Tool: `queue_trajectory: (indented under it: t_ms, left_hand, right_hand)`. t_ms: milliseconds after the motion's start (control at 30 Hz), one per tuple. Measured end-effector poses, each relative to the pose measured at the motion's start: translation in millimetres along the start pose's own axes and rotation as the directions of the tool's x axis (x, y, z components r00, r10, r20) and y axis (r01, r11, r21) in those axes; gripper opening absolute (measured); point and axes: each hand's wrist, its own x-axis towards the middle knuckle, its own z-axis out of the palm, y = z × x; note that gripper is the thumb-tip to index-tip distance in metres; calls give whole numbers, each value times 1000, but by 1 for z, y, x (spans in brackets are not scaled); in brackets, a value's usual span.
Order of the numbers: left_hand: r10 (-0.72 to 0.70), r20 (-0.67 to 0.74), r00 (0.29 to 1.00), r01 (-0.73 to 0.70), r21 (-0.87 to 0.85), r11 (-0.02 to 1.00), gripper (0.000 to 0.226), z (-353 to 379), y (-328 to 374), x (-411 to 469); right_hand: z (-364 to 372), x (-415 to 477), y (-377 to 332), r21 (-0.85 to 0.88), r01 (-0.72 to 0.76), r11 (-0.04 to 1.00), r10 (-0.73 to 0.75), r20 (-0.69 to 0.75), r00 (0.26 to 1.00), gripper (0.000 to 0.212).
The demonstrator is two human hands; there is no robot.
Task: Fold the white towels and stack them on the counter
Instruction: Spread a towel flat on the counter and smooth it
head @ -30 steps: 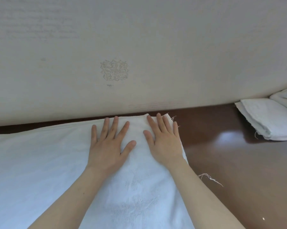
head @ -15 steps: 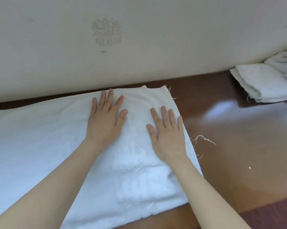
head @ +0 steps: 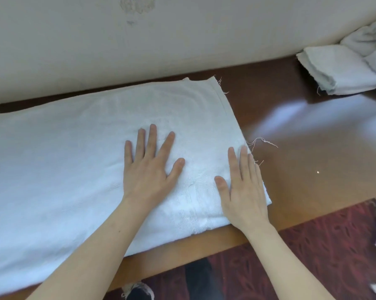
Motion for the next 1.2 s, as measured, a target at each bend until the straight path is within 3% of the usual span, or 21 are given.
queue_trajectory:
  t_ms: [100,233,367,467,633,767,967,1100,1200]
  left_hand:
    - [-15,18,1000,15,4,1000,68,-1,3,-4]
    - [9,44,999,-8,-26,1000,69,-5,15,-8]
    - [111,14,994,-111,-6,994,71,0,35,-14]
    - [135,-9,991,-134,16,991,70,4,46,-8]
    - [131,-33,991,-131,28,991,69,8,45,-8]
    - [132,-36,991,-130,34,991,69,8,47,-8]
    - [120,-56,991,-119,18,993,68,9,47,-8]
    - [122,-55,991,-122,15,992,69,7,49,-8]
    - [117,-56,992,-117,14,993,68,7,49,-8]
  right_hand:
    - [-3,-22,8,54,-22,998,25,-63,998,76]
    - [-8,-36,1,278,-168,946,239,-248,939,64]
    - [-19,-20,0,391,-311,867,410,-202,889,50]
    - [-27,-12,4,272,-351,896,408,-192,893,43]
    - [-21,-24,19,108,-235,966,256,-272,928,42]
    - [-37,-18,16,273,-273,922,303,-72,950,49]
    - [-58,-11,-2,513,-192,837,122,168,978,62]
    - [-56,-1,4,572,-315,757,218,234,948,79]
    - [-54,-2,4,605,-321,728,204,257,945,85]
